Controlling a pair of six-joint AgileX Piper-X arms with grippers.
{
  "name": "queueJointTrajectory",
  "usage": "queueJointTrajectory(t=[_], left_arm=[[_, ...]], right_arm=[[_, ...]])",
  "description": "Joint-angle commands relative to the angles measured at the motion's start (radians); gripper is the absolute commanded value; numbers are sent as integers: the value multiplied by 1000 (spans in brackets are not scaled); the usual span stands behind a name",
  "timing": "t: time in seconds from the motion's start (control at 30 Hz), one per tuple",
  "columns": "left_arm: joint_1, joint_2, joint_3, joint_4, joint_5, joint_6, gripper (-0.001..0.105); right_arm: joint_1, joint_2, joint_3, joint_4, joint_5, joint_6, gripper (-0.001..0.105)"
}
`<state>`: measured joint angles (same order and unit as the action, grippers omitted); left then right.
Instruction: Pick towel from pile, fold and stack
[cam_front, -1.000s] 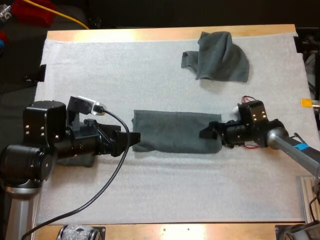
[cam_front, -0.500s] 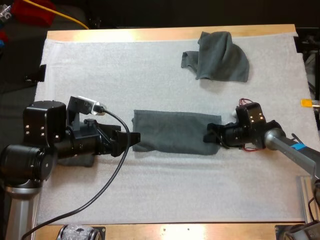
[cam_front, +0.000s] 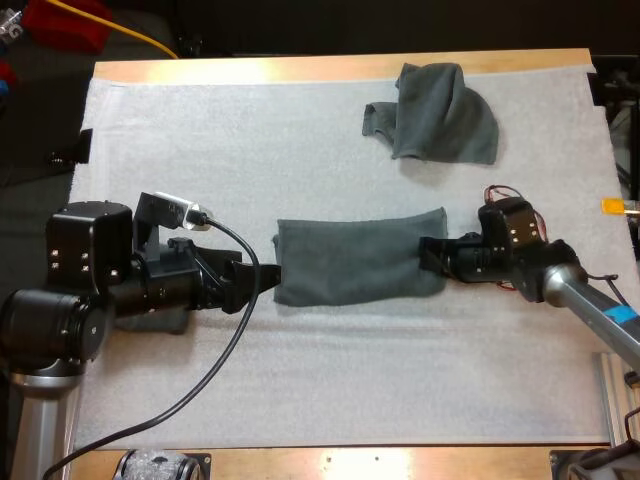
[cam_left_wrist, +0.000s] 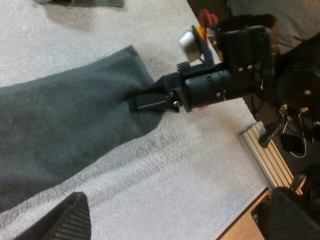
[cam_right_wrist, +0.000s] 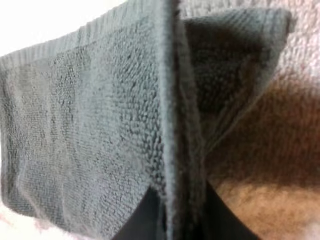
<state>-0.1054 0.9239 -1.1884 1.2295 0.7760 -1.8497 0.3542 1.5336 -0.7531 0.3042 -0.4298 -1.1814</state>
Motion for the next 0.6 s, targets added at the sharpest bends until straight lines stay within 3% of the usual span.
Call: queueJointTrajectory(t=[0.0,0.37,0.57], left_arm=[[-2,4,-4,1,14,-8,71],[-2,4,-4,1,14,-8,71],[-2,4,-4,1,7,-8,71]], right_arm=[[-1,-23,-17,53,46,-12,1],[-1,-80,-183,502,408,-271,1],[-1,-80,-265,641,559,-340,1]])
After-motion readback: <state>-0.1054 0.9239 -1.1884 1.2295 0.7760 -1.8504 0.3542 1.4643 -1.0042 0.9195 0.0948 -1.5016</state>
